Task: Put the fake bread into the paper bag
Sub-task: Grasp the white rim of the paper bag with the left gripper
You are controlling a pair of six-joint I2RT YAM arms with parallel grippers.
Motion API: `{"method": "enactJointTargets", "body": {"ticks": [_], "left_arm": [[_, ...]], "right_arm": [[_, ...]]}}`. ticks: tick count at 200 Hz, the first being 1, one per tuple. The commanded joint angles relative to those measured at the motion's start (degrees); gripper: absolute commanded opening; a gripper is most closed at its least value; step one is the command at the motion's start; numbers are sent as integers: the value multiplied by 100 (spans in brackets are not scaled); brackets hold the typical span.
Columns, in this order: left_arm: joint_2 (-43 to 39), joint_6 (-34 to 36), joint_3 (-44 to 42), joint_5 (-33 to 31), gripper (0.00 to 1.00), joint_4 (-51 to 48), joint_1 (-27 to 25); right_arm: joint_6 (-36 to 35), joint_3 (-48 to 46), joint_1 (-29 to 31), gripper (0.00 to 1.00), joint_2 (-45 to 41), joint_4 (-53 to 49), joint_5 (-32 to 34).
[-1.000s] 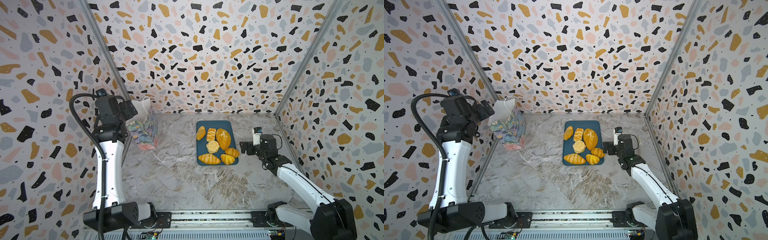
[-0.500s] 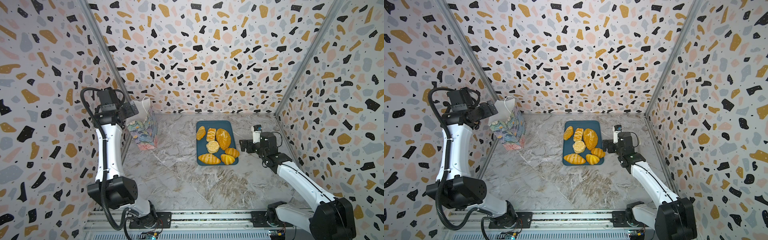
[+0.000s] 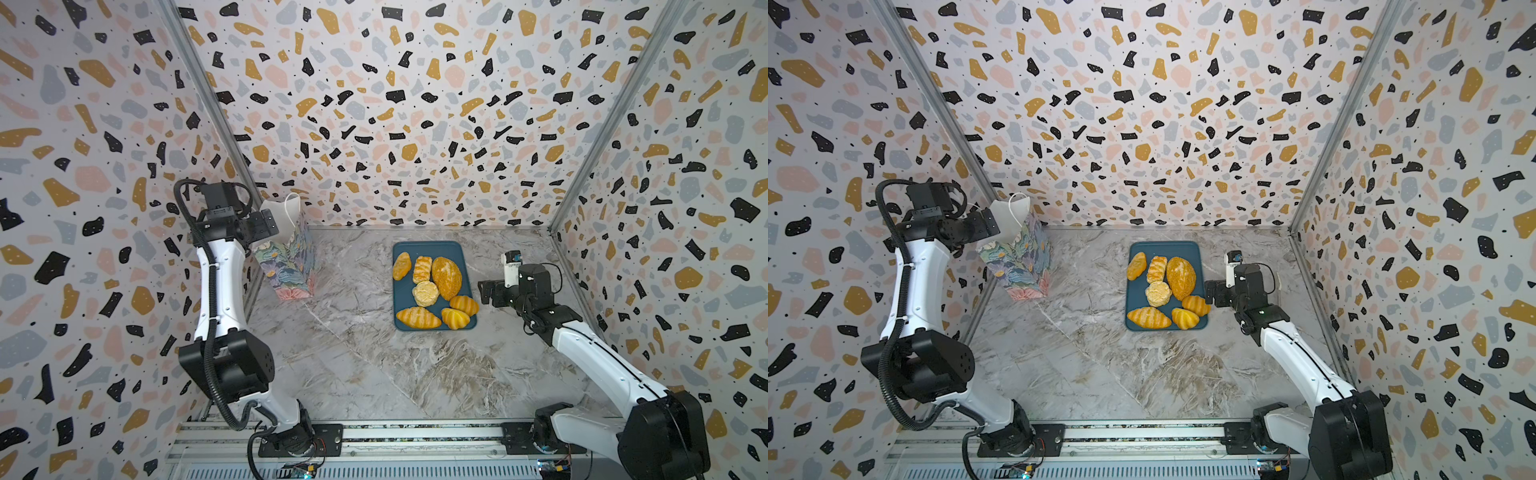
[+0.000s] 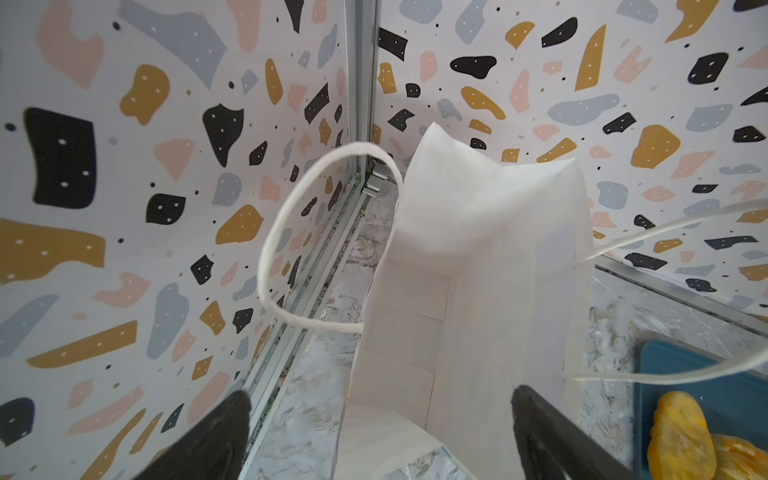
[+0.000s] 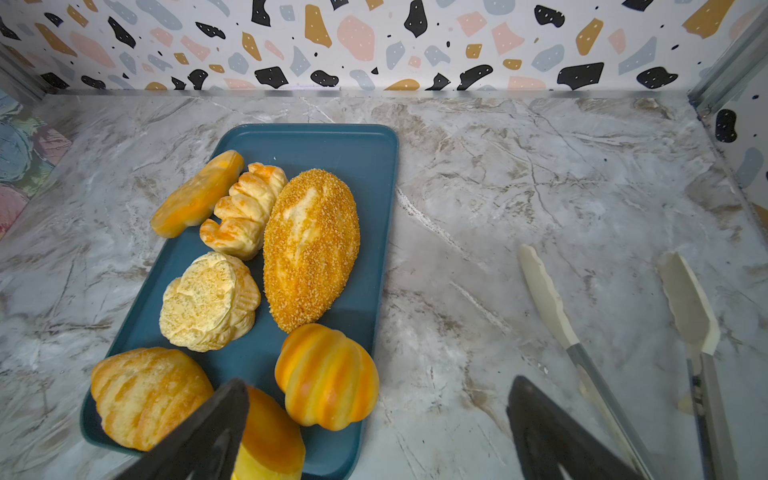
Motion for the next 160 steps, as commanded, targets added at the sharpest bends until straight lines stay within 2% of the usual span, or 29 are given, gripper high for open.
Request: {"method": "enactJointTargets", "body": {"ticks": [1,42,76,119,160], "left_arm": [[162,168,239,-69,94,110,27],[333,106,199,80,88,270,24],[386,155,197,-249,81,321,25],[405,124,29,-95,68,505,21],[530,102,20,-78,61,520,28]], "right_arm": [[-117,268,27,99,88,-46,-15],[-202,356,27,99,294,-23,-14],[-261,402,29,99,394,-58,-124],[-272,429,27,99,414,-73,-124],[-299,406,25,99,388,-97,-85]]}}
